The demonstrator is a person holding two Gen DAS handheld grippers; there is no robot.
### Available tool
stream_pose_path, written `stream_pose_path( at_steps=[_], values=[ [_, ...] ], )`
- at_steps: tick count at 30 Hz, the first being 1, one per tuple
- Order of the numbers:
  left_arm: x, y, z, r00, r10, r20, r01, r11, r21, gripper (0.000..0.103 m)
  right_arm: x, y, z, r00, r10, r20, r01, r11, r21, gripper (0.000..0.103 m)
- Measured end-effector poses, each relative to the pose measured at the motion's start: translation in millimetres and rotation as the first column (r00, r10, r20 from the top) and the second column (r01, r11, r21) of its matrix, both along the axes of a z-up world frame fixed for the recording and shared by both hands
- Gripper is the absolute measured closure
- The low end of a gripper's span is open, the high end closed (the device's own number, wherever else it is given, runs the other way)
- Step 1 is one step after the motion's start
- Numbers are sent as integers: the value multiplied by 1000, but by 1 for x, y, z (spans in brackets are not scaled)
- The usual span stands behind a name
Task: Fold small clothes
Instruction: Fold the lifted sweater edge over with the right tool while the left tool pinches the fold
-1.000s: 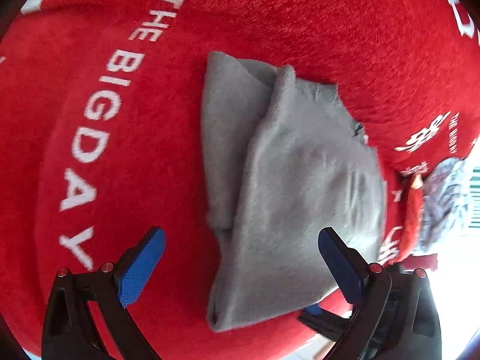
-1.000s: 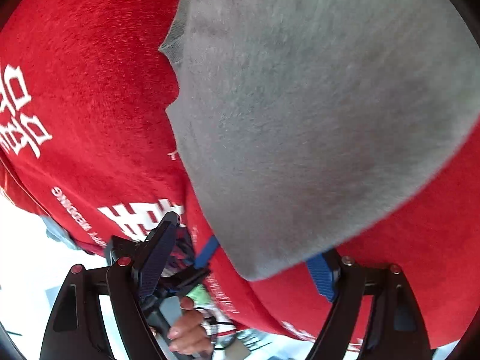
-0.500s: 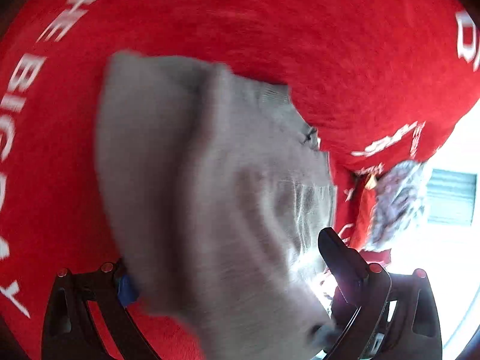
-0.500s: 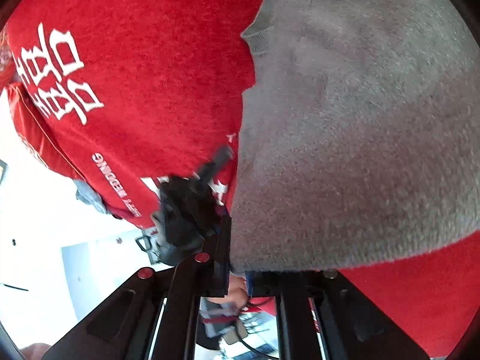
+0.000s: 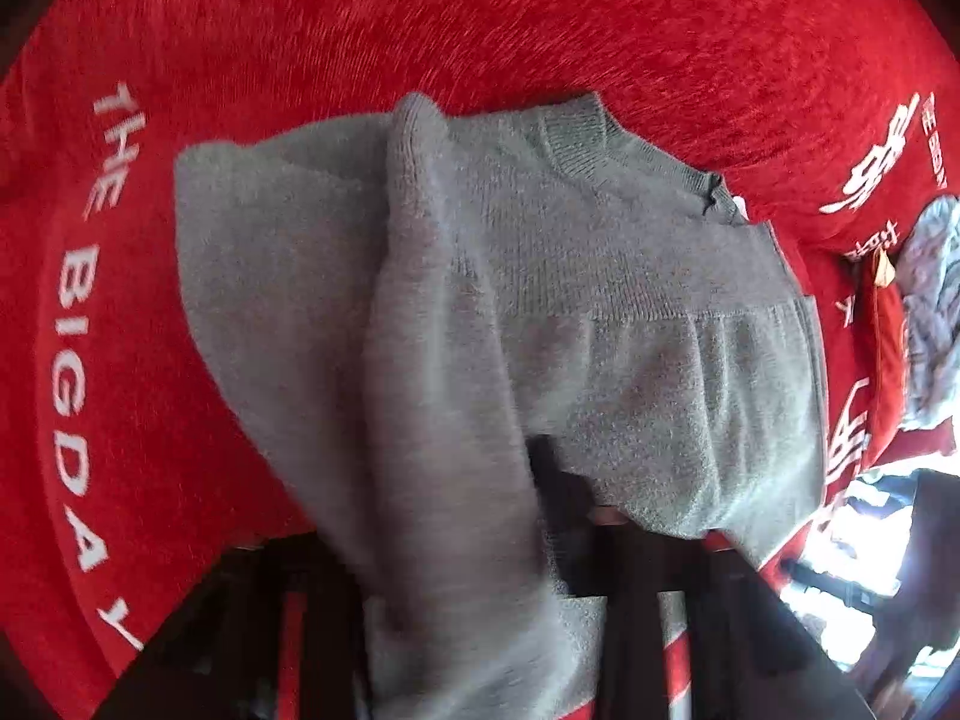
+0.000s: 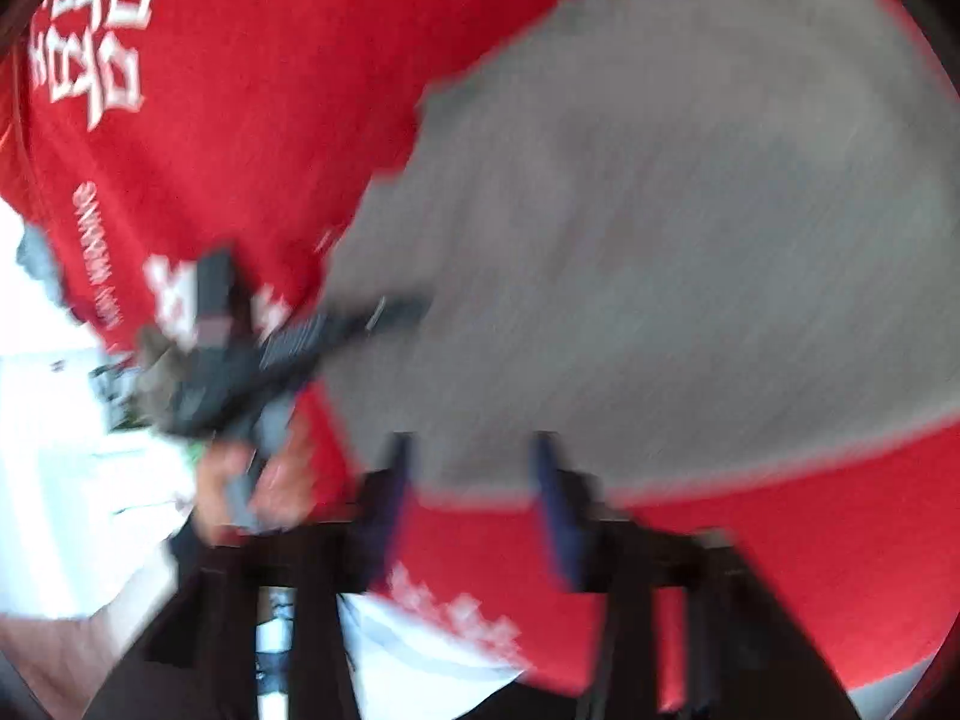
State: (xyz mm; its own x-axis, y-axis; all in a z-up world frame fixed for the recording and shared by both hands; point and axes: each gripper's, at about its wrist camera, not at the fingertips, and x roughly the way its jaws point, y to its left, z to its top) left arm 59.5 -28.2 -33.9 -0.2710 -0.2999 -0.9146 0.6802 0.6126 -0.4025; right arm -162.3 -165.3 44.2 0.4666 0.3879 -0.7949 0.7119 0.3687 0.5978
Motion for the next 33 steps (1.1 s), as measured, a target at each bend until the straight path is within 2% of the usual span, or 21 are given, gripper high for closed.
stream_pose_path(
  at_steps=[3,5,8,10,14,18,20,23,25,27,29,30,33],
  values=[
    [0,1,8,998,14,55,-14,1000,10,80,9,-23,-16,998,10,-58,-16,995,-103,95],
    [0,5,16,996,12,90,-12,1000,4,82,22,-20,-40,985,102,-136,-119,985,-124,95],
    [-5,4,39,991,10,135,-6,1000,-29,82,24,-14,-46,985,124,-118,-141,979,-150,99],
    [-12,-2,60,989,7,147,3,997,-71,82,18,-16,-44,989,114,-100,-126,983,-131,99],
    [-34,-29,105,981,-31,193,62,986,-157,82,-9,-31,-45,998,50,-23,-51,999,-2,99],
    [-75,-82,132,977,-105,188,147,964,-223,82,-36,-46,-25,999,-34,34,33,999,32,98],
    [-101,-111,131,971,-149,187,190,954,-230,82,-63,-69,-16,991,-111,74,107,992,60,98],
    [-138,-152,122,968,-193,157,225,950,-218,82,-96,-98,-13,974,-194,113,183,978,98,92],
    [-172,-179,106,955,-242,171,275,938,-209,82,-115,-113,-19,963,-243,117,228,966,123,92],
    [-191,-193,83,949,-275,153,299,940,-164,82,-129,-123,-30,947,-298,116,276,945,175,92],
    [-200,-196,68,941,-293,170,313,944,-103,82,-143,-127,-47,926,-361,111,323,910,260,92],
    [-200,-191,68,940,-291,177,311,945,-100,82,-147,-128,-52,918,-382,108,339,897,285,92],
    [-202,-179,88,931,-276,240,315,938,-142,81,-161,-129,-62,875,-466,129,395,842,366,91]
  ],
)
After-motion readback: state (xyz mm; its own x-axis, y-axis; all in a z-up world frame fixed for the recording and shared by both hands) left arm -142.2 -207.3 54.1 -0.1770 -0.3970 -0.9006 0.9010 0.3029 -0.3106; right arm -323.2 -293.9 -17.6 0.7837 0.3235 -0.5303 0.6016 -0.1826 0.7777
